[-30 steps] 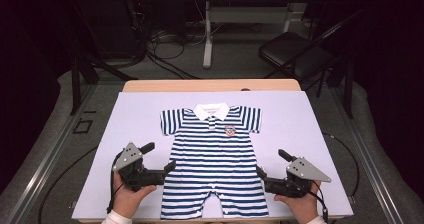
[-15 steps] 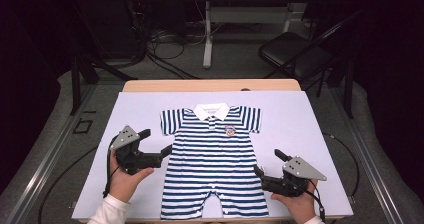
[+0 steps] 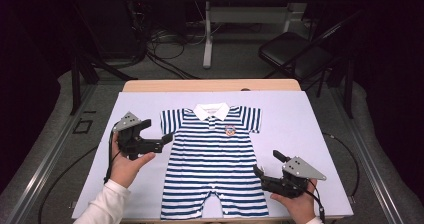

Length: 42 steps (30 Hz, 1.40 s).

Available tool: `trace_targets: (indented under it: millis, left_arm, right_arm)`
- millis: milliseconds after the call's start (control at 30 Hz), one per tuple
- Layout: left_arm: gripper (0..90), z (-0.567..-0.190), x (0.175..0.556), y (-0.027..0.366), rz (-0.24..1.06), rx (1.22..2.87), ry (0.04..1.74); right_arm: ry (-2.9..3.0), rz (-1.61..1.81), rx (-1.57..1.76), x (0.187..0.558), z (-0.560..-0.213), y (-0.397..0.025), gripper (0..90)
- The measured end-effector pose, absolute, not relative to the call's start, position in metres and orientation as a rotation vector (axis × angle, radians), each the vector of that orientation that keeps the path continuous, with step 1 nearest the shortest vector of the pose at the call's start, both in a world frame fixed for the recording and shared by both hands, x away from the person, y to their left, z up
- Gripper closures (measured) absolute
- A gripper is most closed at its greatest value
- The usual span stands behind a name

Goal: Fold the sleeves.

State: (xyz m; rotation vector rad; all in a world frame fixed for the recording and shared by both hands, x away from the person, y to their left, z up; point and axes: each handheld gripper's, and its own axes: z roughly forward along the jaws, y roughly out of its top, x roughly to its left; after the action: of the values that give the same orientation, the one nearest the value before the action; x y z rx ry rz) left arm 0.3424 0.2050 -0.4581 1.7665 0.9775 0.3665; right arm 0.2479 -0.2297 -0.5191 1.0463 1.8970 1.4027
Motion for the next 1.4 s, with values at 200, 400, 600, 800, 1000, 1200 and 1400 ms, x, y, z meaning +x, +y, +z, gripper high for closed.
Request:
trace_targets:
  millis: [200, 400, 600, 800, 1000, 1200, 1400]
  left_arm:
    - [0.5, -0.455, 0.358, 0.200, 0.353, 1.793, 1.002]
    - [0.6, -0.449, 0.373, 0.194, 0.351, 1.815, 1.017]
    - [0.6, -0.443, 0.388, 0.191, 0.340, 1.807, 1.039]
    - [1.4, -0.441, 0.399, 0.188, 0.329, 1.809, 1.064]
    - [2.6, -0.439, 0.409, 0.187, 0.322, 1.792, 1.084]
    - [3.0, -0.441, 0.419, 0.187, 0.323, 1.798, 1.117]
    - [4.0, -0.444, 0.428, 0.188, 0.320, 1.792, 1.144]
  right_arm:
    - [1.898, 1.397, 1.042, 0.248, -0.519, -0.229, 16.9]
    - [1.896, 1.396, 1.044, 0.248, -0.519, -0.230, 17.6]
    - [1.893, 1.399, 1.044, 0.249, -0.520, -0.230, 17.7]
    - [1.894, 1.394, 1.051, 0.249, -0.520, -0.232, 17.9]
    - [1.891, 1.393, 1.057, 0.250, -0.521, -0.232, 18.0]
    - [1.892, 1.376, 1.069, 0.251, -0.522, -0.232, 18.9]
    - [1.894, 1.373, 1.076, 0.252, -0.523, -0.233, 18.9]
